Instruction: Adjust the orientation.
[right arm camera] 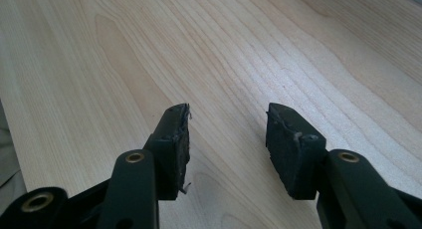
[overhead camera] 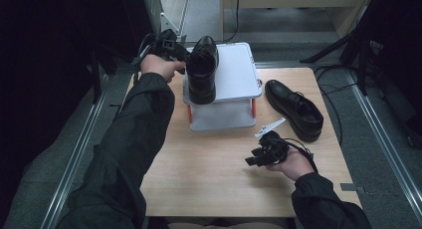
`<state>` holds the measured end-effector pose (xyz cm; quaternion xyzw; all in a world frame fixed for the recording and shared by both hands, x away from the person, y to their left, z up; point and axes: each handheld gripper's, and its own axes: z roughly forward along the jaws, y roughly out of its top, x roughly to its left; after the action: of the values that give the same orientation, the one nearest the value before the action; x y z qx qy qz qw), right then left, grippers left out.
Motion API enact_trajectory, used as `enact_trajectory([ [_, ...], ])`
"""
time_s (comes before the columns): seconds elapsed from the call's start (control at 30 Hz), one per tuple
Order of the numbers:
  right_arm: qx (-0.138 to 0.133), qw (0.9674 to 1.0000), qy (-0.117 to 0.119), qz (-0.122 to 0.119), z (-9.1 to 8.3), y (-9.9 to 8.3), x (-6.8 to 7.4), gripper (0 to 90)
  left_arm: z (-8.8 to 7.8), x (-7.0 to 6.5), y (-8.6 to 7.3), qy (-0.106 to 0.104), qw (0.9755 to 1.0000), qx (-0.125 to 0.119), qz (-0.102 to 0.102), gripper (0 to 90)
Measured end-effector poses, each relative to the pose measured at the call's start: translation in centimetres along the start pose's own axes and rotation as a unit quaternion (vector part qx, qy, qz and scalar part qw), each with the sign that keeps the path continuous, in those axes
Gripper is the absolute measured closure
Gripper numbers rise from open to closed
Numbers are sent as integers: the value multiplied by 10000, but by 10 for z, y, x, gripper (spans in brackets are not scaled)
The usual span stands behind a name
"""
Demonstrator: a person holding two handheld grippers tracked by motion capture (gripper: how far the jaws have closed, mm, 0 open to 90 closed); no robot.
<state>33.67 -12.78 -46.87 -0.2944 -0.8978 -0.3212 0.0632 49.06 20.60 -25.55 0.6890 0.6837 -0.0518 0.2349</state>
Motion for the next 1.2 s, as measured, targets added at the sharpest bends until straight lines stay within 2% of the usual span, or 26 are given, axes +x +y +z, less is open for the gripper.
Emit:
enact_trajectory([
  [0.23, 5, 10000, 12, 3, 0, 0, 0, 524, -21, 2, -3, -141, 9999, -68, 67, 525],
  [0.4, 81, 9999, 16, 124, 0, 0, -1, 526, -34, 4, -11, -164, 9995, -141, 224, 517],
  [0.53, 91, 9998, 11, 170, 0, 0, -2, 526, -44, 11, -19, -315, 9989, -186, 281, 487],
  [0.6, 96, 9998, 1, 170, 0, 0, -2, 525, -47, 15, -23, -491, 9980, -173, 352, 487],
  [0.7, 118, 9997, -7, 198, 1, 0, -2, 525, -52, 24, -31, -530, 9975, -212, 414, 485],
  [0.93, 121, 9997, -28, 199, 1, 0, -3, 525, -52, 48, -48, -553, 9972, -227, 438, 470],
  [1.07, 111, 9997, -44, 199, 1, 0, -4, 525, -45, 61, -59, -567, 9972, -204, 447, 464],
  [1.1, 88, 9998, -47, 181, 1, 0, -4, 526, -41, 67, -65, -516, 9977, -227, 371, 463],
  [1.17, 79, 9998, -43, 171, 1, 0, -4, 526, -39, 69, -68, -511, 9976, -252, 387, 466],
  [1.2, 77, 9998, -41, 163, 1, 0, -3, 526, -36, 71, -70, -576, 9973, -273, 368, 467],
])
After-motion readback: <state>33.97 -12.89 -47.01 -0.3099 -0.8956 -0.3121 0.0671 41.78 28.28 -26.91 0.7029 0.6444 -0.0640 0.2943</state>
